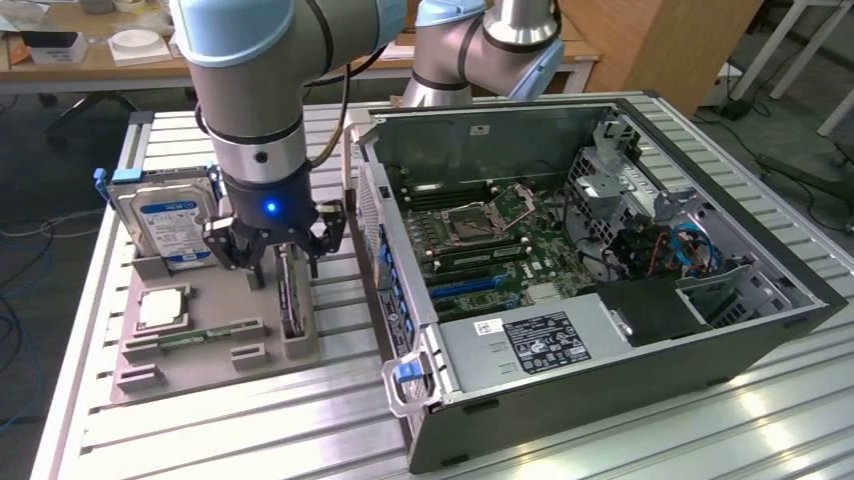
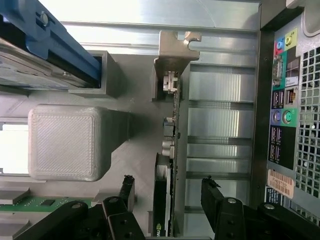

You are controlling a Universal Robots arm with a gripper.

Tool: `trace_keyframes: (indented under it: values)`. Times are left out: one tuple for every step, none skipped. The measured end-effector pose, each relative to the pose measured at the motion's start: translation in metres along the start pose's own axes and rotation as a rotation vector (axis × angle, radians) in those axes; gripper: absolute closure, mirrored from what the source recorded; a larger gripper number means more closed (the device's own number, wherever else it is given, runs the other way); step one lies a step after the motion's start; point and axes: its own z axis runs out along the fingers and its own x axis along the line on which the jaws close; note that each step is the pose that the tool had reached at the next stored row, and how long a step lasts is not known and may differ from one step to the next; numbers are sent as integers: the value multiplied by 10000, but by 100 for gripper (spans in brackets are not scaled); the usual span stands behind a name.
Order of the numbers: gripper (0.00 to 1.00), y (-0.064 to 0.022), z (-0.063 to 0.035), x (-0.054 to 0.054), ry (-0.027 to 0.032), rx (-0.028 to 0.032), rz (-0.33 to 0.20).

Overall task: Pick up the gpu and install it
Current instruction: 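Pick up the gpu and move the gpu toward the slot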

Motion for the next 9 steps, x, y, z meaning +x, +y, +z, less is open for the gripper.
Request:
trace_keyframes:
  values:
    - [35,0,7,0,-1,-1,0]
    - [35,0,14,0,-1,0,0]
    - [35,-1,20,2,-1,0,1]
    - [35,0,23,9,-2,1,3]
    - [36,0,26,14,-3,0,3]
    - [36,-1,29,16,-4,0,1]
    - [36,-1,32,16,-4,0,0]
    - [44,-1,34,17,-3,0,-1]
    - [44,-1,36,23,-4,0,1]
